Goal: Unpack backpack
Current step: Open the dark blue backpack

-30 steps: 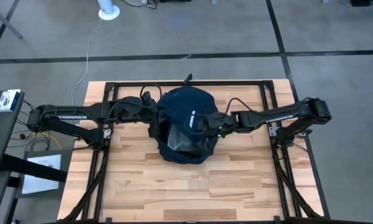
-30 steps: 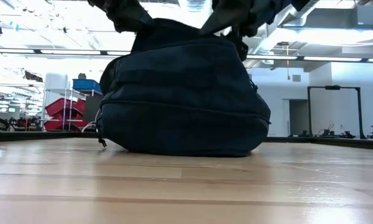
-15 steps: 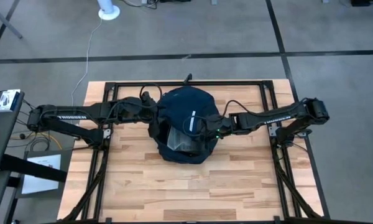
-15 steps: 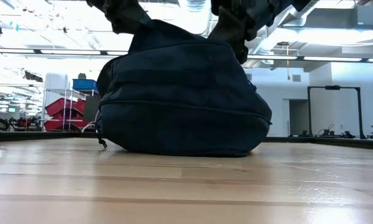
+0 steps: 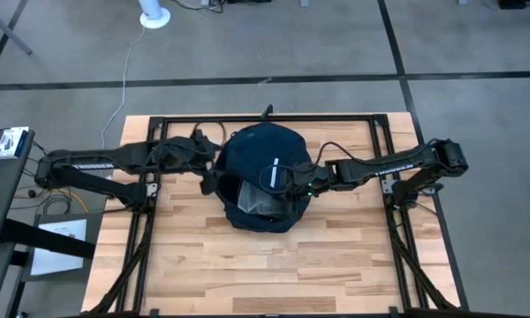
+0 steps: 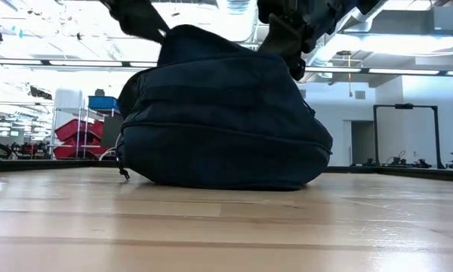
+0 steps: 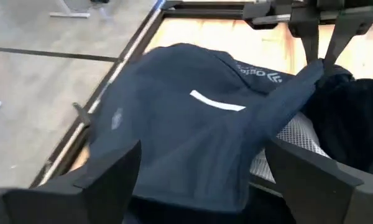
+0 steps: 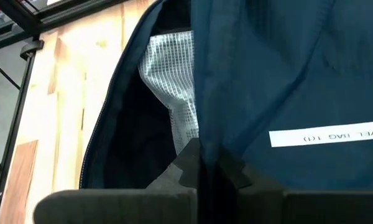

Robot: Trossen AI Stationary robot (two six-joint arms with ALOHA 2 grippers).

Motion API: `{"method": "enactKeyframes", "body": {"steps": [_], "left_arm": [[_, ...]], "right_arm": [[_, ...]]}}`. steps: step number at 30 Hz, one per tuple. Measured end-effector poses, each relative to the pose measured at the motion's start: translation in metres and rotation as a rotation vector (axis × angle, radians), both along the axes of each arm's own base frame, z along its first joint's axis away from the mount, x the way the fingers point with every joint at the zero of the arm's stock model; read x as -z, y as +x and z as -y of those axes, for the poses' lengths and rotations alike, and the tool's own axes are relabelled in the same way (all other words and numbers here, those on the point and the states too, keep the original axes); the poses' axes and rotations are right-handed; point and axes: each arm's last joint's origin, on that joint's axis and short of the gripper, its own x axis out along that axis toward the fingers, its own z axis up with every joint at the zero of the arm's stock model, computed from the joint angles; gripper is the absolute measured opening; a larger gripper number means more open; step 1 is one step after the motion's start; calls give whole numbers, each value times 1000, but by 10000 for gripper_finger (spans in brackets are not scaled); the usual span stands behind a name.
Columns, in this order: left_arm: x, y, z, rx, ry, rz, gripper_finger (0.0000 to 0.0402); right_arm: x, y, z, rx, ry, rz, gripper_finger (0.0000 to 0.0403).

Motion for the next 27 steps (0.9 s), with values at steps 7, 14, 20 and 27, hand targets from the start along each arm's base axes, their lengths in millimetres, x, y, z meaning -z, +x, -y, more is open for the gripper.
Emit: {"method": "enactKeyframes", "body": {"steps": [7, 14, 20, 27], "left_arm": [[-26, -4, 8, 95, 13, 209, 328], [-7, 36, 22, 210, 0, 169, 328], [7, 61, 37, 311, 57, 148, 327], [8, 72, 38, 316, 81, 193, 327]], "right_arm": [[0, 0, 2, 7, 4, 5, 2], [-2, 2, 10, 32, 5, 20, 2], [-2, 2, 18, 67, 18, 30, 2], [-3, 3, 19, 49, 26, 37, 1]]}}
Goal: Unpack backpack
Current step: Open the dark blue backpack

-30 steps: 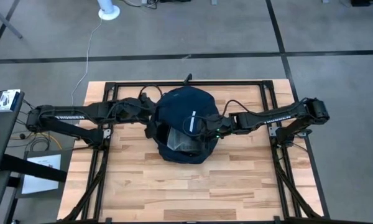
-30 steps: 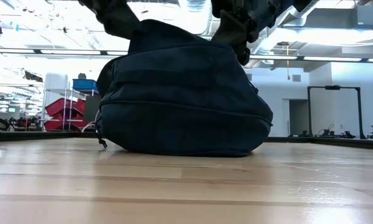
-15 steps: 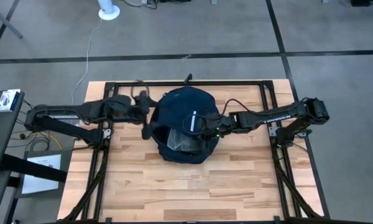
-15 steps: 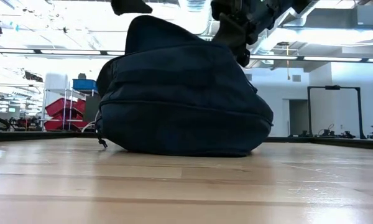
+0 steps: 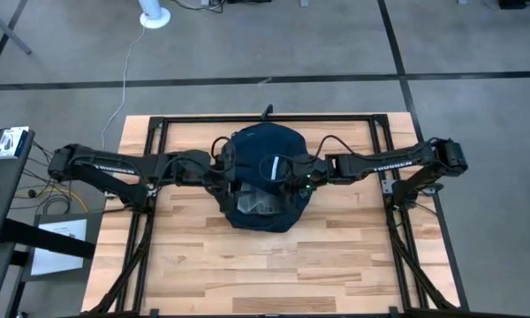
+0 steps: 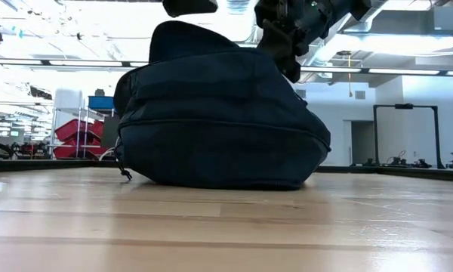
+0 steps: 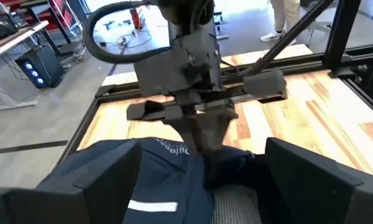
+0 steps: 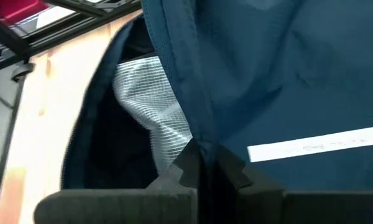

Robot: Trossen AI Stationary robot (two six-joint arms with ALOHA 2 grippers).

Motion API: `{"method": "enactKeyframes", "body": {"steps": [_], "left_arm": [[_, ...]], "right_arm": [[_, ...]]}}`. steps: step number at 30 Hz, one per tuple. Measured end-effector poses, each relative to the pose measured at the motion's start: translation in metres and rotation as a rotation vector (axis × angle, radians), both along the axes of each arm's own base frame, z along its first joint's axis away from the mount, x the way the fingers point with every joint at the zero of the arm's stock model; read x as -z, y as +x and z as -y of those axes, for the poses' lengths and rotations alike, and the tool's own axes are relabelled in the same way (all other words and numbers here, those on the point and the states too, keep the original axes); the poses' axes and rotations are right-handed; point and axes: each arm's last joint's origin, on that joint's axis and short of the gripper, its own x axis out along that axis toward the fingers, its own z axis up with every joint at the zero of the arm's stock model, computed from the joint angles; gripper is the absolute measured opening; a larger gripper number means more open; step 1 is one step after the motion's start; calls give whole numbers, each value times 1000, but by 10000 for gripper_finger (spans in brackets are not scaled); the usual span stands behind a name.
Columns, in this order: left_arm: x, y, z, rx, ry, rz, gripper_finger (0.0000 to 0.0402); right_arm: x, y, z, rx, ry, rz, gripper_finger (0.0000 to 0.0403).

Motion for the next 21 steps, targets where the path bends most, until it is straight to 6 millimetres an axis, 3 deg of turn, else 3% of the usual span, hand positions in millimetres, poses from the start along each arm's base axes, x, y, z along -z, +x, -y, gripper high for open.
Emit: {"method": "enactKeyframes", "body": {"steps": [21], "left_arm": [[18, 19, -1, 68, 107, -55, 327]], "right_arm": [[-1, 1, -3, -69, 48, 17, 1]]}}
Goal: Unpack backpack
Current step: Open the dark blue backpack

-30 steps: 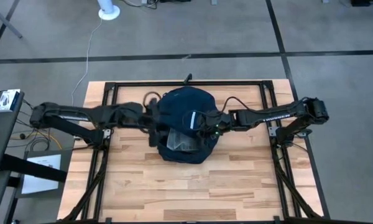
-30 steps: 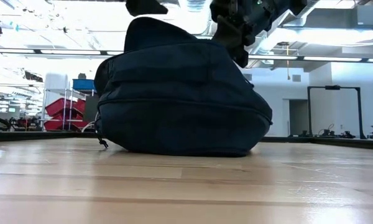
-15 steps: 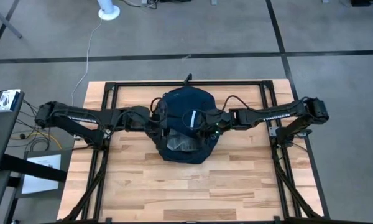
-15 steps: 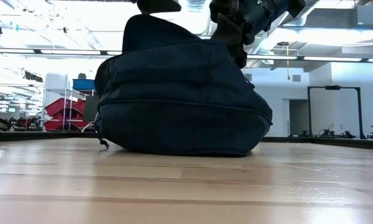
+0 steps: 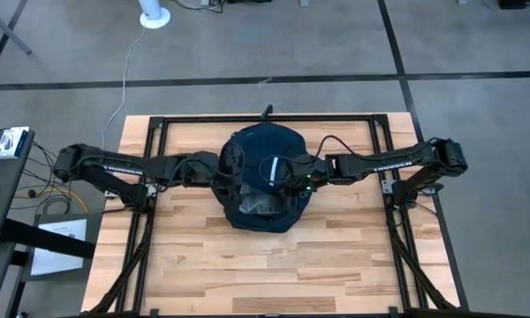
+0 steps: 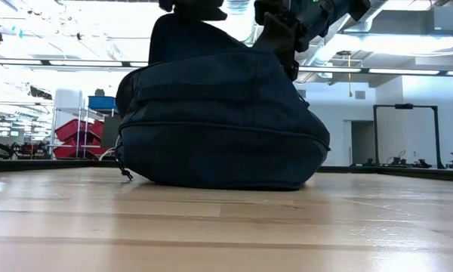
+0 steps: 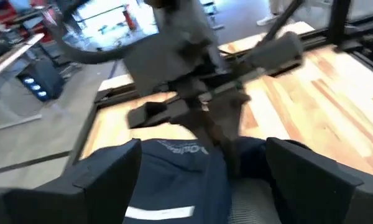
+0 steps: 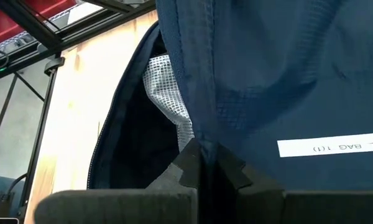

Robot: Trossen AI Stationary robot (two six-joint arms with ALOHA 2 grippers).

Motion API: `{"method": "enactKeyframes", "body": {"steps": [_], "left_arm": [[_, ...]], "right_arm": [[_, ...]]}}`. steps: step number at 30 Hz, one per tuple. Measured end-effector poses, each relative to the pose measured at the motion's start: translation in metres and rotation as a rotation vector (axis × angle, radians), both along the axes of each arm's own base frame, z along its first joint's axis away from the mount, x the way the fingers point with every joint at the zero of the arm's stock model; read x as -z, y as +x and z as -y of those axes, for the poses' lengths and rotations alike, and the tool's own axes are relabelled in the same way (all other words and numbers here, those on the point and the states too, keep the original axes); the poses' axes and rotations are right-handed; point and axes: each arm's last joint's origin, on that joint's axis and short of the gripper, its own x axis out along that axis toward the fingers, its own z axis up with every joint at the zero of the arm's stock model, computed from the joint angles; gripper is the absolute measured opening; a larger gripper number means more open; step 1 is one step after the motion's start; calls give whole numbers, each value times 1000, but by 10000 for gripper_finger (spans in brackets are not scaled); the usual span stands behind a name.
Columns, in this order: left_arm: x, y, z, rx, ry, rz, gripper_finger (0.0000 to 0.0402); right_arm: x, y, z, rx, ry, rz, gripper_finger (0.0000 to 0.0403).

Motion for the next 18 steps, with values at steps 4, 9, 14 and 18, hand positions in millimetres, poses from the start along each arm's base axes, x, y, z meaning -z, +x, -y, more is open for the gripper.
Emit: {"method": "enactKeyframes", "body": {"steps": [4, 9, 14, 18], "left_arm": [[18, 12, 1, 16, 2, -71, 327], [29, 20, -4, -52, 26, -103, 327], [31, 21, -8, -60, -10, -111, 323], [33, 20, -8, -55, -60, -129, 302]], "right_arm": [[-1, 1, -1, -1, 2, 18, 1], [-3, 2, -5, -14, 2, 37, 1], [-3, 2, -12, -35, 1, 37, 1], [-4, 2, -15, -46, 0, 46, 1]]}}
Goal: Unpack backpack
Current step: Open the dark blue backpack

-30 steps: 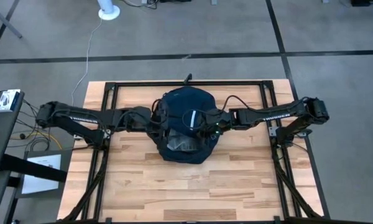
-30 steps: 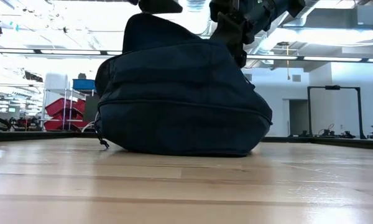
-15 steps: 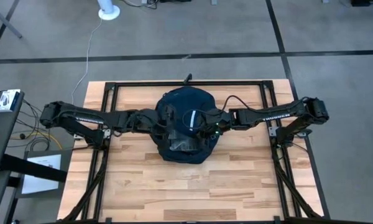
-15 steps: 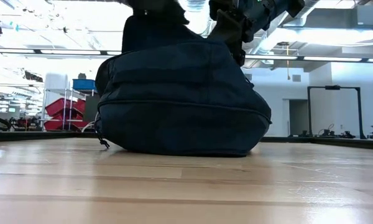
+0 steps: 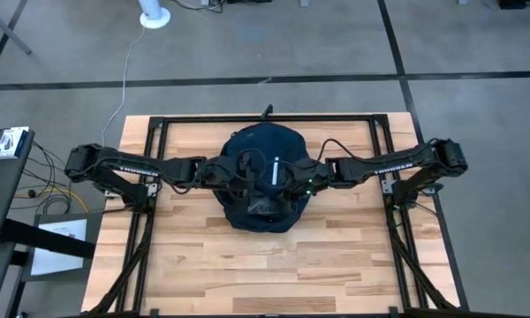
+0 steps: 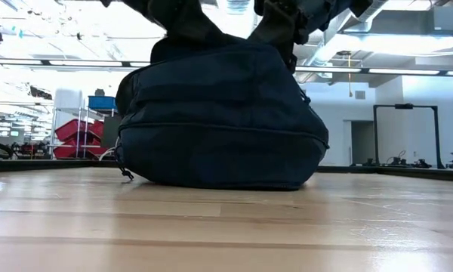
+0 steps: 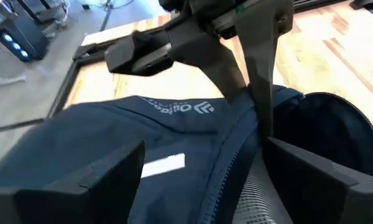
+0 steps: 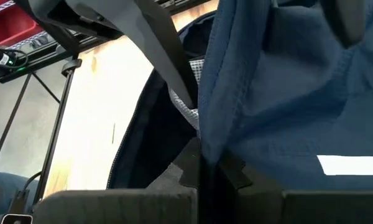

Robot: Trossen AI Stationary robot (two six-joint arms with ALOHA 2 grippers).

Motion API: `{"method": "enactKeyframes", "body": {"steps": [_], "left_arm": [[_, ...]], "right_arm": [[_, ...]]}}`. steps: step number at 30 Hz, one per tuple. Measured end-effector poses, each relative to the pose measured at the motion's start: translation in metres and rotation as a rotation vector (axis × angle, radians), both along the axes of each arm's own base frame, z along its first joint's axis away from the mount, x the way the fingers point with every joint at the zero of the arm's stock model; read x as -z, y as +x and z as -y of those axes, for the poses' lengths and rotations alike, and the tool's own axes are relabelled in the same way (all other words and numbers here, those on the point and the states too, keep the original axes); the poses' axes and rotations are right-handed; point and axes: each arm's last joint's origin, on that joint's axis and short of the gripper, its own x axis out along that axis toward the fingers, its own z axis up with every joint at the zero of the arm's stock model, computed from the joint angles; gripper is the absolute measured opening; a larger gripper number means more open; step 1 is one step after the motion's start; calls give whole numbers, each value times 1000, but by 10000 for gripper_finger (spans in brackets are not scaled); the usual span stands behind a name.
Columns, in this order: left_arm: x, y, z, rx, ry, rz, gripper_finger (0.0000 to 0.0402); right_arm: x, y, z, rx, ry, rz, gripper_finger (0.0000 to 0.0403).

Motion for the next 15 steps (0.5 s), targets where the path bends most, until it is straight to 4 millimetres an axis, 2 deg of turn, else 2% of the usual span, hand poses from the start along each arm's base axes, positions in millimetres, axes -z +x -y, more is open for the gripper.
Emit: {"method": "enactKeyframes", "body": {"steps": [3, 6, 10, 14, 15], "left_arm": [[3, -2, 0, 0, -26, -30, 268], [7, -4, 0, -10, -39, -83, 216], [11, -7, 0, -14, -41, -128, 127], [12, -8, 0, -15, -40, -149, 26], [13, -8, 0, -15, -40, -151, 14]], "right_arm": [[-1, 1, -1, -4, 0, 18, 1], [-2, 1, 0, 9, 15, 18, 2], [-2, 1, 0, 36, 56, 11, 18], [-3, 0, 0, 76, 117, 0, 55], [-4, 0, 0, 97, 146, -16, 65]]}}
